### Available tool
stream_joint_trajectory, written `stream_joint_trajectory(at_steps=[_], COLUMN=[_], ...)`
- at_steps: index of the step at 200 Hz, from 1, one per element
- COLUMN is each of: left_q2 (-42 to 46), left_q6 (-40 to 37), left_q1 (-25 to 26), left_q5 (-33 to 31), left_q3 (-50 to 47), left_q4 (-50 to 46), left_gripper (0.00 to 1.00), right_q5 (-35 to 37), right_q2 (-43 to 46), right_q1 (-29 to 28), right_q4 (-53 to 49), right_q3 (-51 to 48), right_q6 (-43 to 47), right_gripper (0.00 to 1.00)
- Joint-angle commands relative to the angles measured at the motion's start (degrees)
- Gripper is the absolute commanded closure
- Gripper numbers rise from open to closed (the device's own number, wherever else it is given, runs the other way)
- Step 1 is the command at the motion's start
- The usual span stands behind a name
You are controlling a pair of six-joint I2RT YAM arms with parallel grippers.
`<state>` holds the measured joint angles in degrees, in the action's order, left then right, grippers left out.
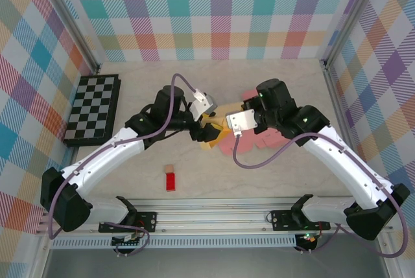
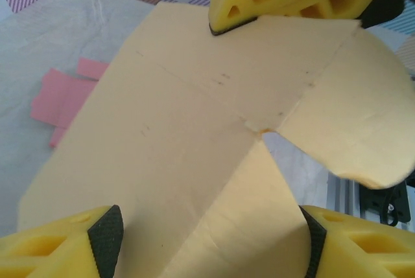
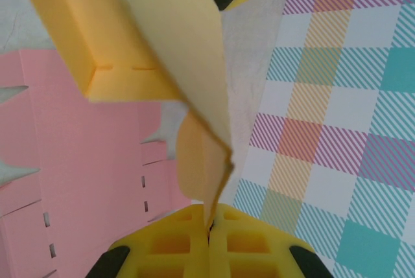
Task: Fold the paper box
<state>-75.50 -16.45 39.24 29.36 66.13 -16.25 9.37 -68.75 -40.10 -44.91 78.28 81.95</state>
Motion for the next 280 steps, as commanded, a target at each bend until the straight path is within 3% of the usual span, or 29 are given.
stream_joint_trajectory(at_steps=[1,38,74,99,151,280], left_q2=[-1.0,2.4,6.5,7.9,1.6,-2.8], left_q6=[-3.2,-6.5,-10.5,-10.3,-7.9,-6.6], left_q1=[1.0,1.0,0.5,-0.5,-0.2,4.1], left_q5=[0.2,2.4,-2.8,-2.6,2.5,3.3], left_q3=[3.0,4.4,2.8,3.1,5.8,6.5], left_q4=[-4.3,-9.9,-13.1,-12.5,-13.8,-10.8], left_gripper=[0.30,0.27,0.23,0.23,0.25,0.29], right_q5=[-3.3,-1.0,-0.8,-0.6,-1.6,-1.1], right_q2=[1.3,1.2,1.5,1.5,2.7,1.5], right_q1=[-0.6,-0.6,-0.6,-0.7,-1.9,-4.6], right_q4=[-0.7,-1.8,-1.5,-1.0,0.2,-0.5], right_q3=[0.1,-0.6,-1.3,-1.7,-1.8,-0.9], right_q6=[1.3,2.6,3.7,4.3,4.5,3.1], right_gripper=[1.00,1.00,1.00,1.00,1.00,1.00])
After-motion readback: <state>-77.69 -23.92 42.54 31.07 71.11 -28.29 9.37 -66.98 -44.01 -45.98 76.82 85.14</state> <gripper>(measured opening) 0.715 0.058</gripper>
